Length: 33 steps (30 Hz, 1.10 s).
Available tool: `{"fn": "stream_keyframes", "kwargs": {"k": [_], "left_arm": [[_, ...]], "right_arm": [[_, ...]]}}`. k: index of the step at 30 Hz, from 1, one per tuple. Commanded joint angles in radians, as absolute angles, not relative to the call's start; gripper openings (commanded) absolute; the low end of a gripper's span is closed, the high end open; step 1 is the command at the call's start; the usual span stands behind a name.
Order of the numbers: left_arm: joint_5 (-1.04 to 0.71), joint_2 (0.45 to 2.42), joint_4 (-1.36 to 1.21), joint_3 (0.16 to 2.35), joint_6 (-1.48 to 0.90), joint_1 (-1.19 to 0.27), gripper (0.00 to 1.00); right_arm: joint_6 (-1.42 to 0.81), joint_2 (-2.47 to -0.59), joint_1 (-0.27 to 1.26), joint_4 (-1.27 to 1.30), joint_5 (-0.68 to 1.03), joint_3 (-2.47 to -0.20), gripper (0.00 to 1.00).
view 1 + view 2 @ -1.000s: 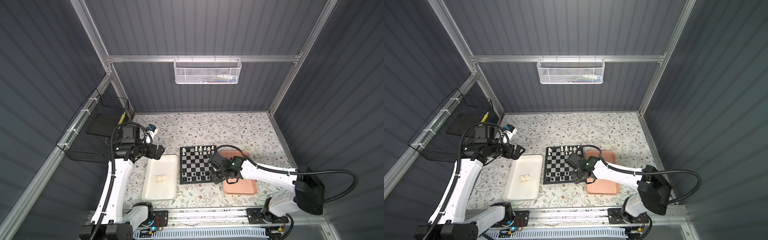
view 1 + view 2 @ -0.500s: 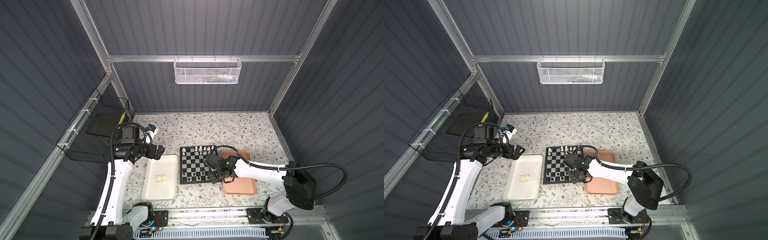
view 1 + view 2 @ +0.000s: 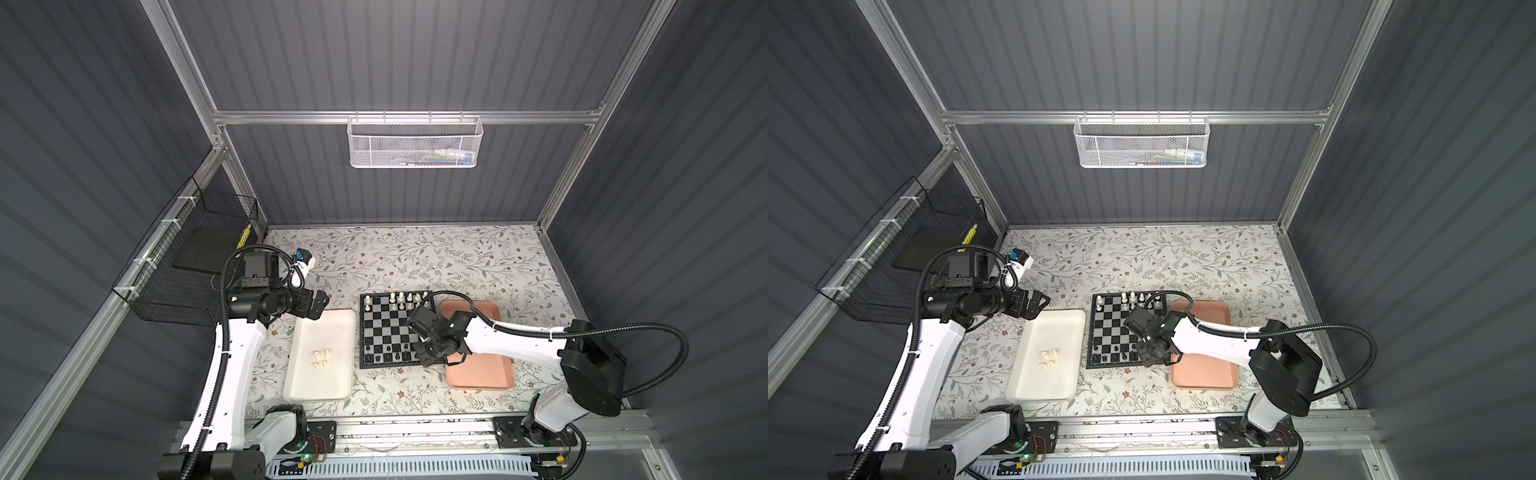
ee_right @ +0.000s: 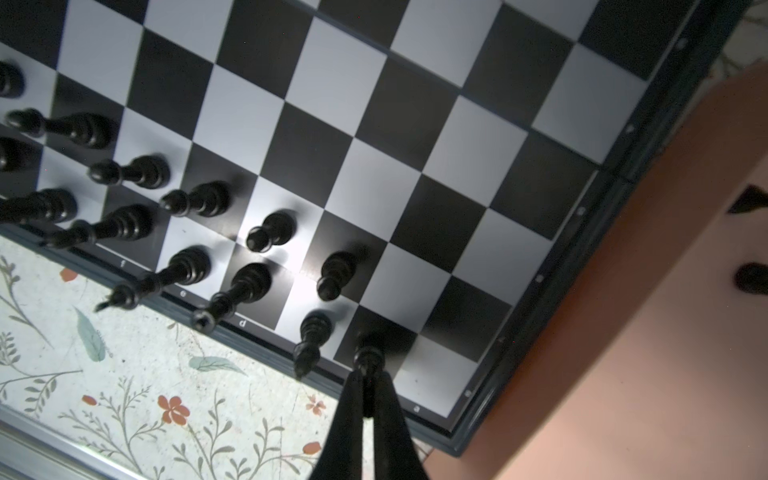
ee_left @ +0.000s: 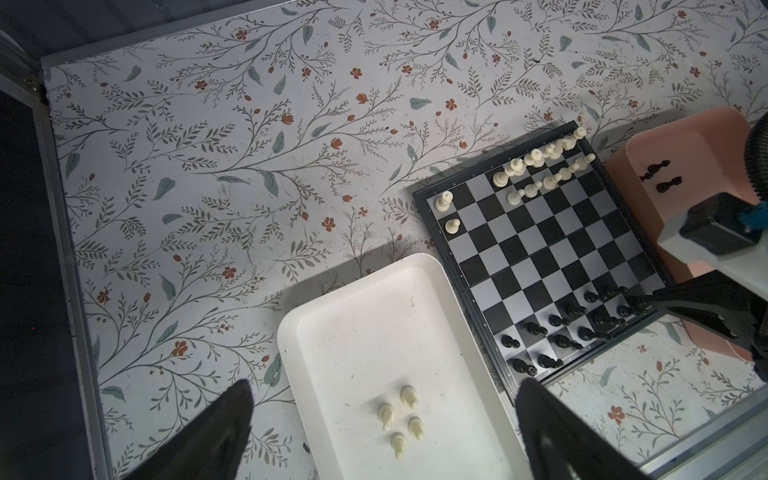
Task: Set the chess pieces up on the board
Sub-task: 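Lower the black pawn onto an empty square beside the black pawn row, then open the right gripper and move it back over the pink tray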
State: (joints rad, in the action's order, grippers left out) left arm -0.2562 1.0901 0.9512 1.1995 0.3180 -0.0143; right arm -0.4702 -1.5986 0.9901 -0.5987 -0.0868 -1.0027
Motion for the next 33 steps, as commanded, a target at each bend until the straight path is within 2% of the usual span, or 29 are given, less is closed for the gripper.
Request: {"fn": "stream_keyframes", "kwargs": {"k": [1,10,17,33], "left_arm": [[-0.281,1.066,0.979,1.198,0.308,-0.021,1.00],[-0.279,1.061,0.981,1.197,0.305,-0.021,1.00],[-0.281,1.057,0.979,1.192,0.305,-0.021,1.00],[-0.273,1.053,0.981,1.195,0.310,-0.021,1.00]], "right_arm": [[-0.465,-1.612,0.995,-0.613,-0.106,-1.027,0.08],[-0.465,-1.611,0.995,-0.613,-0.118,-1.025,0.15],[-0.462,-1.618,0.995,-0.613,-0.110,-1.029,0.15],[-0.462,-1.542,0.996,-0.642,-0.093,-1.031,0.23]]}}
